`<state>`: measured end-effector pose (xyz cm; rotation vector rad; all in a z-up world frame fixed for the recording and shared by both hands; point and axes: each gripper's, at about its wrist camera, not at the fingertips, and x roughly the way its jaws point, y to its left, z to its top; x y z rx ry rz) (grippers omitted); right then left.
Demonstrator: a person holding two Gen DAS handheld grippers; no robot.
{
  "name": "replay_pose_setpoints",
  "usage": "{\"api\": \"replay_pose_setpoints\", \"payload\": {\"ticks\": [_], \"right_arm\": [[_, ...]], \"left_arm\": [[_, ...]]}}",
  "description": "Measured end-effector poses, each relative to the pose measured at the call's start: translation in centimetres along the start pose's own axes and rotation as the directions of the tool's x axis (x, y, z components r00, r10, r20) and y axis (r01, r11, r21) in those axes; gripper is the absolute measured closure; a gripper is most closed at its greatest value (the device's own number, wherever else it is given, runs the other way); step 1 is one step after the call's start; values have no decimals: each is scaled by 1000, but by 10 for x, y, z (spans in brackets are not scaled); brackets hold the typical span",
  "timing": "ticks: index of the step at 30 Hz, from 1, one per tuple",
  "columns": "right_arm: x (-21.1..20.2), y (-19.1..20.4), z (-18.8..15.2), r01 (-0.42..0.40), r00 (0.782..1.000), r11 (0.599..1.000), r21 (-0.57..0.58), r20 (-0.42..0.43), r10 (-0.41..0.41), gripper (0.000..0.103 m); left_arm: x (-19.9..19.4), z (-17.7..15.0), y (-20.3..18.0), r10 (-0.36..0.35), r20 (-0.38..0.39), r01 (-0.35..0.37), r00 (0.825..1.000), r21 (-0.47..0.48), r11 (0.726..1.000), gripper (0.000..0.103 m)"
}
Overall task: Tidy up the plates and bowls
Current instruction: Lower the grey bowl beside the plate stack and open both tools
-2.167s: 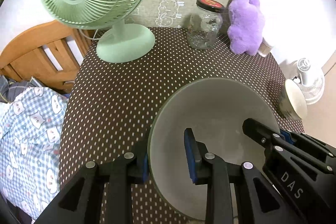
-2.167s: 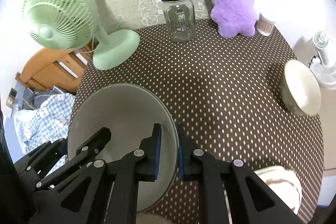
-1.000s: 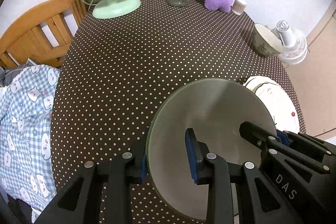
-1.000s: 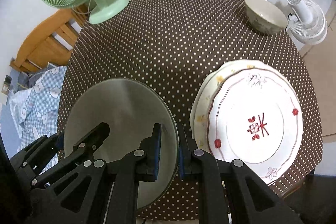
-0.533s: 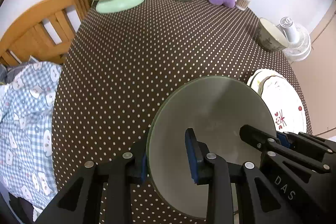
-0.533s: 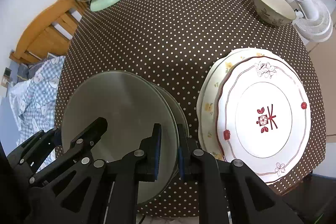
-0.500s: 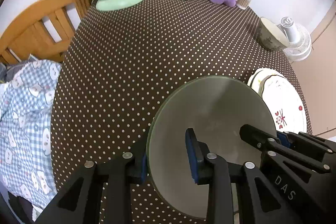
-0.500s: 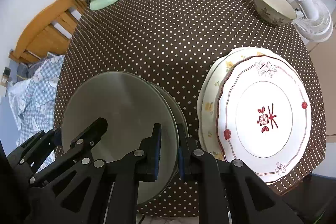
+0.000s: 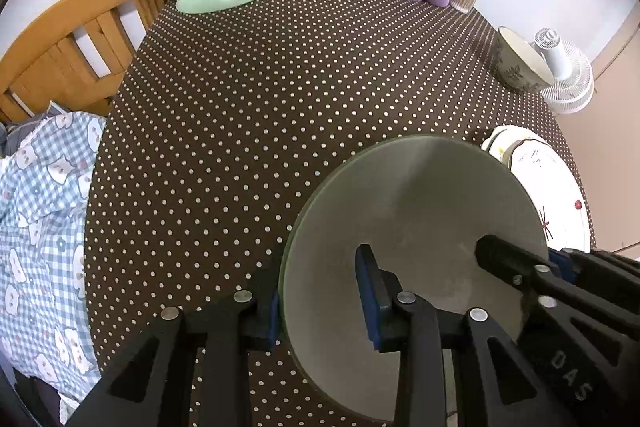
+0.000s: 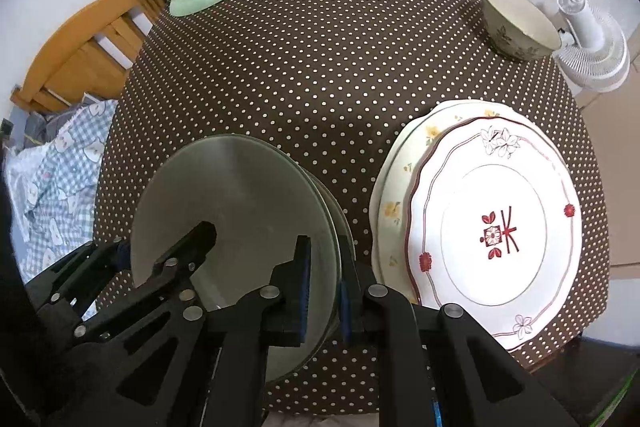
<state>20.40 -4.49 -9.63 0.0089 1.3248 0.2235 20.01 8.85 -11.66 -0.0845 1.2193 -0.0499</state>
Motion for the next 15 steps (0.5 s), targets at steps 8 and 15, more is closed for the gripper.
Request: {"api": "replay_pose_setpoints", "payload": {"ticks": [8, 15], "right_arm": [[-4, 7, 2, 70, 997, 997, -17, 22, -70, 90], [-2, 12, 2, 145, 988, 989, -37, 52, -143, 90]], "left_arm": [[7, -3, -2, -3, 0, 3, 1000, 20, 1000, 72], [10, -5, -7, -9, 5, 9, 1000, 41, 999, 72]]}}
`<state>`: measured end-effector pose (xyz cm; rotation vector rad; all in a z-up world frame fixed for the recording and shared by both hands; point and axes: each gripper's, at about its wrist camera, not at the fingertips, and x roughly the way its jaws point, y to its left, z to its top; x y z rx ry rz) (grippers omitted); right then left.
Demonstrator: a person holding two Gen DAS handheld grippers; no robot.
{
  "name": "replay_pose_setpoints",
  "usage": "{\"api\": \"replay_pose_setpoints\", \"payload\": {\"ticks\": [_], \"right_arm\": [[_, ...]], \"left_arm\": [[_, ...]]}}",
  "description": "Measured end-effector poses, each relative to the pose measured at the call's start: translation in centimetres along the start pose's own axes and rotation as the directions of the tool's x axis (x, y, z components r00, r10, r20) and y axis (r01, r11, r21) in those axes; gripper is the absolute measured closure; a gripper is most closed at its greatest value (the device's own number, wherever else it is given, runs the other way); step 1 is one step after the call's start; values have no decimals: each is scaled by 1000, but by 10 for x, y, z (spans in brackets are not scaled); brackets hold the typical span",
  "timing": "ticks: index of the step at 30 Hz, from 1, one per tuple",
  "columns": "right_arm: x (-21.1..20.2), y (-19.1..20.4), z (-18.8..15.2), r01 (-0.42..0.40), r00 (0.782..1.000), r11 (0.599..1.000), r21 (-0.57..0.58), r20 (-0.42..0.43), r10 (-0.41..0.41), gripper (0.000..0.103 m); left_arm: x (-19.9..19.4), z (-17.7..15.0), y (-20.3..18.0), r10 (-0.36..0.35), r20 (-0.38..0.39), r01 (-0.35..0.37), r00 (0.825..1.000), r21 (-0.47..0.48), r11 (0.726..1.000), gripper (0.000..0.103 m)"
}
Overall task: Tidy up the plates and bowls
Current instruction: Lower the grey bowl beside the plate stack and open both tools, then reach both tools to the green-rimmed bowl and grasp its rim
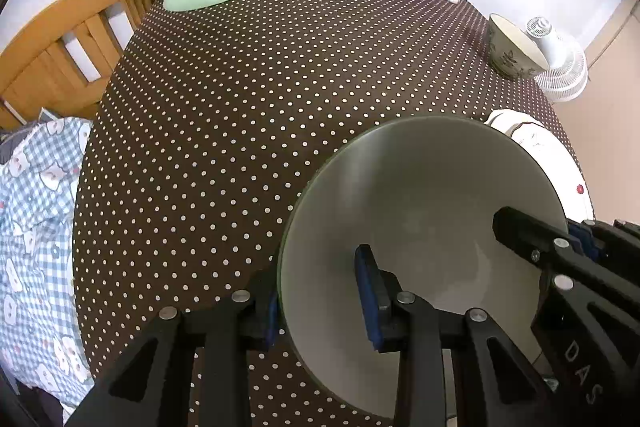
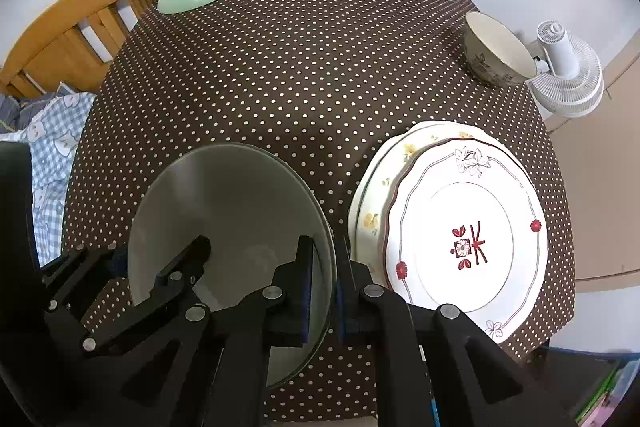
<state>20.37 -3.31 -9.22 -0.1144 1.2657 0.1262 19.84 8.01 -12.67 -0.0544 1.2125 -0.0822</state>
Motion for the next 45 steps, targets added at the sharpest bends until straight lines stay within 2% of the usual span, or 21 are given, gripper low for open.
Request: {"api": "replay_pose_setpoints", "payload": {"ticks": [2, 6, 9, 11, 13, 14, 16, 18, 23, 28, 31, 40, 45], "right_arm": [[1, -1, 0, 11, 1000, 1000, 10, 0, -11, 89], [1, -2, -1, 3, 1000, 1000, 31, 13, -3, 88], [2, 0, -1, -10, 1000, 999, 38, 17, 10, 82], [2, 0, -1, -36, 999, 999, 39, 21, 35, 74], [2, 1, -2, -59, 998, 997, 43, 18, 59, 55], [0, 1, -3, -66, 998, 997, 51, 21, 65, 52], [-5, -1, -2, -69, 997, 995, 65, 39, 67, 41], [-10, -3, -2, -79, 996, 994, 72, 53, 75, 38], [-26, -16, 1, -129, 988, 987, 91, 99, 120, 36], [-40, -29, 6, -133, 983, 988, 84, 136, 121, 36], [-47, -43, 11, -146, 977, 987, 70, 166, 133, 36], [-53, -83, 30, -204, 964, 979, 21, 179, 197, 36], [-58, -107, 40, -199, 962, 980, -20, 187, 199, 36]], "left_arm": [[0, 0, -1, -3, 0, 3, 1000, 8, 1000, 68], [-2, 0, 0, -11, 7, 11, 1000, 12, 1000, 67], [-5, 0, 2, -4, 8, 4, 1000, 20, 1000, 59], [-9, 0, 4, -3, 11, 2, 1000, 24, 1000, 45], [-14, 0, 5, -5, 20, 4, 1000, 30, 1000, 40], [-18, 0, 5, 4, 23, -5, 1000, 35, 999, 38], [-25, 1, 7, 0, 33, -1, 999, 37, 999, 35], [-31, 3, 7, 3, 42, -4, 999, 36, 999, 34], [-53, 10, -1, 9, 82, -14, 997, 53, 999, 34], [-66, 18, -16, 32, 97, -37, 995, 51, 998, 34], [-70, 23, -27, 60, 112, -66, 992, 47, 997, 29], [-74, 42, -64, 82, 134, -82, 988, 1, 997, 29], [-75, 51, -85, 68, 147, -64, 987, -29, 998, 29]]}}
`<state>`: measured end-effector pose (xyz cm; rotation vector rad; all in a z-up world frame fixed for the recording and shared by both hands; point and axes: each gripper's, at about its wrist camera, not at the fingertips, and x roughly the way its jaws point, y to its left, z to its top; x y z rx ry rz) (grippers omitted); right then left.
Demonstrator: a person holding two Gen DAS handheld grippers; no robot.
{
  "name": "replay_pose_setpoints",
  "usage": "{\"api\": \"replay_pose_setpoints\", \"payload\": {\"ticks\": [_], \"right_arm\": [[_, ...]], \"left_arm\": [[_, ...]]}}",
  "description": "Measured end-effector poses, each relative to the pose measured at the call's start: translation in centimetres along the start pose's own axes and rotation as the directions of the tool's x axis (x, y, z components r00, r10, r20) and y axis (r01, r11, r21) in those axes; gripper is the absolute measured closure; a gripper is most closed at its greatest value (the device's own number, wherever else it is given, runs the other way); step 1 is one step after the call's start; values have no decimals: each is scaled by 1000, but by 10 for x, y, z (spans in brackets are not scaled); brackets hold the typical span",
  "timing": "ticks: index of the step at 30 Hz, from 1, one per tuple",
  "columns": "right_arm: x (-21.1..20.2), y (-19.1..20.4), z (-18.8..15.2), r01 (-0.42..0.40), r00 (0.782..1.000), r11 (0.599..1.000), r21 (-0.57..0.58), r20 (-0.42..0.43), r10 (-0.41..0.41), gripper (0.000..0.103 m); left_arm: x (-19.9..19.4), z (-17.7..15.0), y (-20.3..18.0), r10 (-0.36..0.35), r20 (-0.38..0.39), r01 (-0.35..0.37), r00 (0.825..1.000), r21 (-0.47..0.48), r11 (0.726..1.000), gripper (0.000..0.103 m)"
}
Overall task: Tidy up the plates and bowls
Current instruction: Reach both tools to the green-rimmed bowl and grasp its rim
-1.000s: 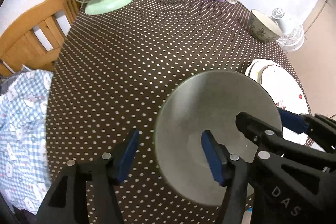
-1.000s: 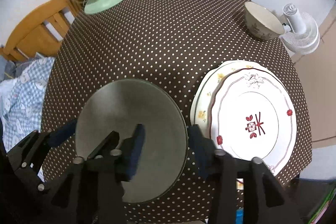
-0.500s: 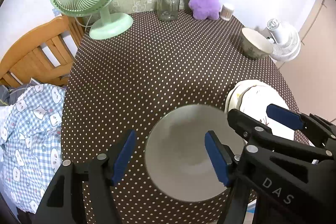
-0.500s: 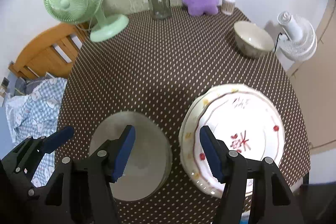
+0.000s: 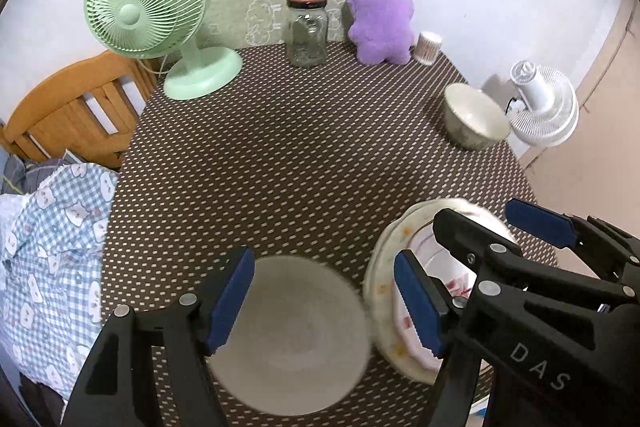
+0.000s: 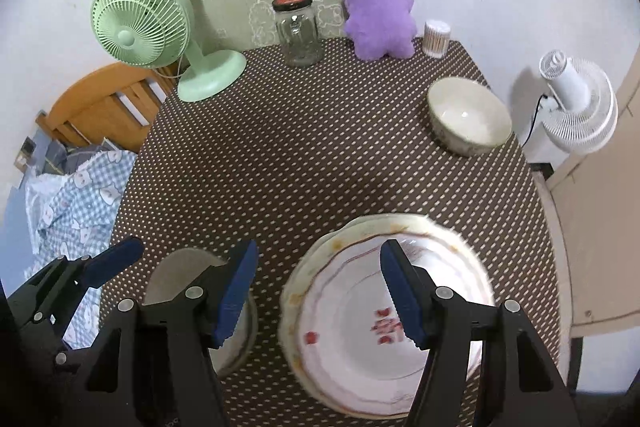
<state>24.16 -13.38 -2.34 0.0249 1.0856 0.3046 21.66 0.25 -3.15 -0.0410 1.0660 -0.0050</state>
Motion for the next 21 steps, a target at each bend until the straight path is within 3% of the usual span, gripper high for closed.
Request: {"api": "replay_pose_setpoints", "payload": {"ticks": [21], "right_arm": [[5, -116, 55, 20, 996, 1000, -15, 89, -19, 36]], "left_arm": [[33, 64, -107, 97, 74, -97, 993, 0, 995, 27]]}}
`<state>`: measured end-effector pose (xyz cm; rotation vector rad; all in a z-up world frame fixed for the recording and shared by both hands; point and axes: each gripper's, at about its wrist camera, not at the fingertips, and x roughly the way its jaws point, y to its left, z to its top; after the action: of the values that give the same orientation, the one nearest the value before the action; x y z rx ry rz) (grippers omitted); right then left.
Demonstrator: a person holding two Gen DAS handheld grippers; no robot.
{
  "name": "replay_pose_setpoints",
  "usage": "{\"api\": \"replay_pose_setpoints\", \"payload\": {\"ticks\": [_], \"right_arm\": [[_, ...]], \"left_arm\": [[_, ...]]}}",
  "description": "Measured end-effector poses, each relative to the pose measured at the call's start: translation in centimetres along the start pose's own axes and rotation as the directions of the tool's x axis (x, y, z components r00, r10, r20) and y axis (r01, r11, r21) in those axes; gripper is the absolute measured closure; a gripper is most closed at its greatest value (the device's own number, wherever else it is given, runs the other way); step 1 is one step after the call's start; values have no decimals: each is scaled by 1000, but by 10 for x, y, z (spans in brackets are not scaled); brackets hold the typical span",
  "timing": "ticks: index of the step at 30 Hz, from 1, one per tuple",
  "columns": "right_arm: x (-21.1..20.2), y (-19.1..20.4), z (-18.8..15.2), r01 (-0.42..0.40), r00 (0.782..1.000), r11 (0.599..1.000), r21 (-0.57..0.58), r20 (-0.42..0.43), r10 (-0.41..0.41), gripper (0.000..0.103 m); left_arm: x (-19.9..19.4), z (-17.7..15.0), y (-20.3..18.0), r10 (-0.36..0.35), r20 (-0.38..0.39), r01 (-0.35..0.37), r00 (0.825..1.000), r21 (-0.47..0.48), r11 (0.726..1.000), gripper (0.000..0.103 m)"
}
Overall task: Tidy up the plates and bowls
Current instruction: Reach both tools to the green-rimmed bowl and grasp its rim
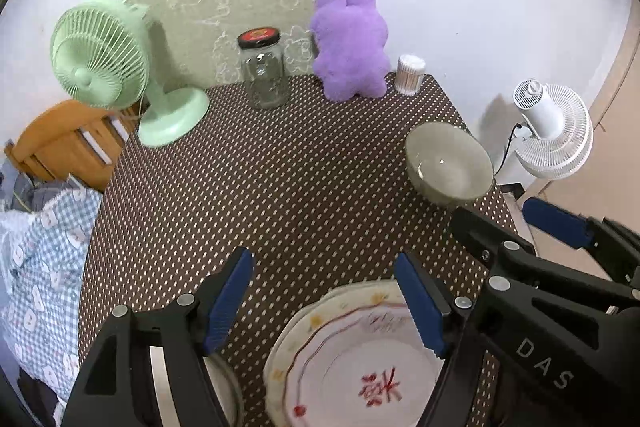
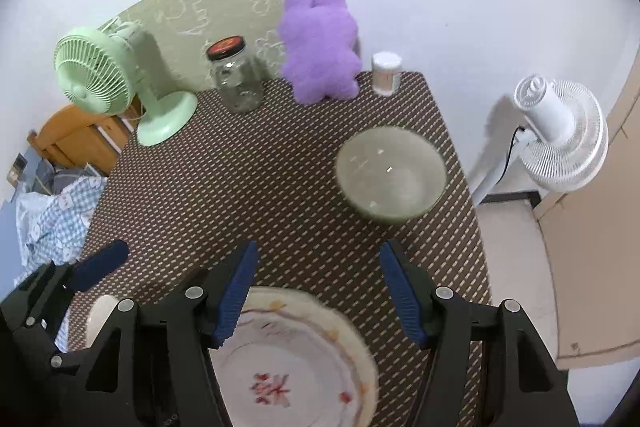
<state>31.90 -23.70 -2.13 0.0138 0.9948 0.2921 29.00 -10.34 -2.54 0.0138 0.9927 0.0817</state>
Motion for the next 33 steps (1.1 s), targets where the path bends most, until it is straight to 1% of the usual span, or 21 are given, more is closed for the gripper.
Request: {"api": "replay_pose_setpoints", "payload": {"ticks": [3, 7, 9, 12, 13, 17, 21, 24, 26, 30, 31, 32, 33], "right_arm": [[7, -17, 9, -2, 1000, 1000, -8, 4, 2, 36], [21, -40, 23, -19, 1000, 1000, -2, -9, 19, 36], [27, -49, 29, -25, 1000, 1000, -10, 3, 26, 36], [37, -60, 37, -17, 1000, 999, -28, 19, 17, 36], [42, -65, 40, -20, 1000, 1000, -23, 20, 21, 36], [61, -84, 49, -37, 999, 999, 18, 18, 36, 36], [78, -101, 55, -36, 999, 998, 57, 26, 34, 36], [91, -112, 59, -13, 999, 997, 76, 31, 11, 36], [101, -119, 61, -10, 999, 996, 88, 34, 7, 36], [120, -128, 64, -2, 1000, 994, 109, 2, 2, 36], [123, -130, 64, -2, 1000, 994, 112, -4, 2, 36], [128, -130, 64, 0, 1000, 993, 115, -12, 1, 36], [131, -131, 64, 1, 1000, 993, 118, -19, 1, 36]], "left_arm": [[9, 9, -14, -7, -2, 7, 1000, 1, 1000, 27], [25, 24, -31, -55, -1, 55, 999, -13, 998, 27], [33, 30, -39, -62, 0, 62, 998, -20, 998, 27], [50, 39, -52, -40, 1, 40, 999, -28, 999, 27], [57, 43, -56, -44, 0, 44, 999, -35, 998, 27], [74, 54, -68, -45, 2, 45, 999, -36, 998, 28], [93, 64, -79, -49, -2, 49, 999, -26, 998, 29], [109, 71, -88, -40, -10, 40, 999, -8, 999, 34], [120, 75, -92, -48, -26, 48, 999, -3, 999, 39], [141, 81, -102, -41, -45, 42, 998, 12, 999, 44], [145, 81, -103, -38, -51, 39, 998, 16, 999, 49], [149, 81, -104, -42, -60, 43, 997, 21, 999, 58], [153, 81, -105, -49, -74, 51, 996, 23, 998, 62]]}}
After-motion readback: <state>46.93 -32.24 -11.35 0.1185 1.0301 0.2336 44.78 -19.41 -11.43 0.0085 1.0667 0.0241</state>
